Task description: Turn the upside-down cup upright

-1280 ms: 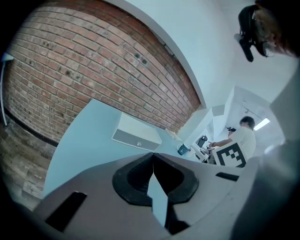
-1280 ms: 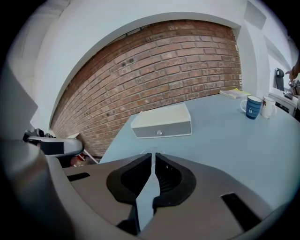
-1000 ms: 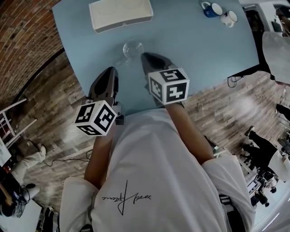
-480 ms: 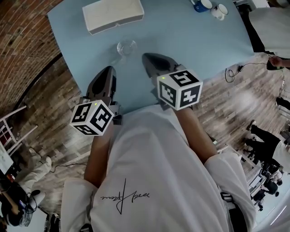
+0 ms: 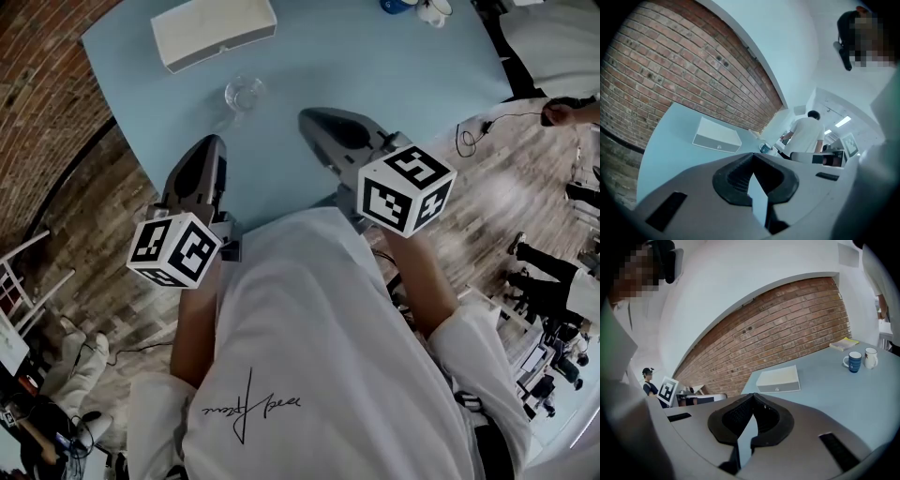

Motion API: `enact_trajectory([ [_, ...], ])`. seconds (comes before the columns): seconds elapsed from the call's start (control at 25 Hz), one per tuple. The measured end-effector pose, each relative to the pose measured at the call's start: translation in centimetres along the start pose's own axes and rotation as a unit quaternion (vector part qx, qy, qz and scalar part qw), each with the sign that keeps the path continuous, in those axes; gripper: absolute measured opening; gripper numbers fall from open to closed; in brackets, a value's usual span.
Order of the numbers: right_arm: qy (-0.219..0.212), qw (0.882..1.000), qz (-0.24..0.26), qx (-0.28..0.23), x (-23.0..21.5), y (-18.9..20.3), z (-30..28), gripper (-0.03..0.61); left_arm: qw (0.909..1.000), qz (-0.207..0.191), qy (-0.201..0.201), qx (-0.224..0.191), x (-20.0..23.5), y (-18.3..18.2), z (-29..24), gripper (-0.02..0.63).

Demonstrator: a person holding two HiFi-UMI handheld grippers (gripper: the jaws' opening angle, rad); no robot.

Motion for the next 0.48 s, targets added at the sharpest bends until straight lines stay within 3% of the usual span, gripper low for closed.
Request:
enact_trajectory([
  [0.48,-0.049,0.999,0.013,-0.017,0.4,-2.9,1.7,0.021,0.9991,-0.035,0.023,0.0,-2.2,-1.9,-0.2,0.011],
])
Point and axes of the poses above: the fingertips, and each gripper's own axes: z backward along the fingers, x to its left, y out of its underside, the point moved 2 cm from there along z, backward along the fingers, and after that the axes turned 9 degrees about y, right-handed, at the moved point
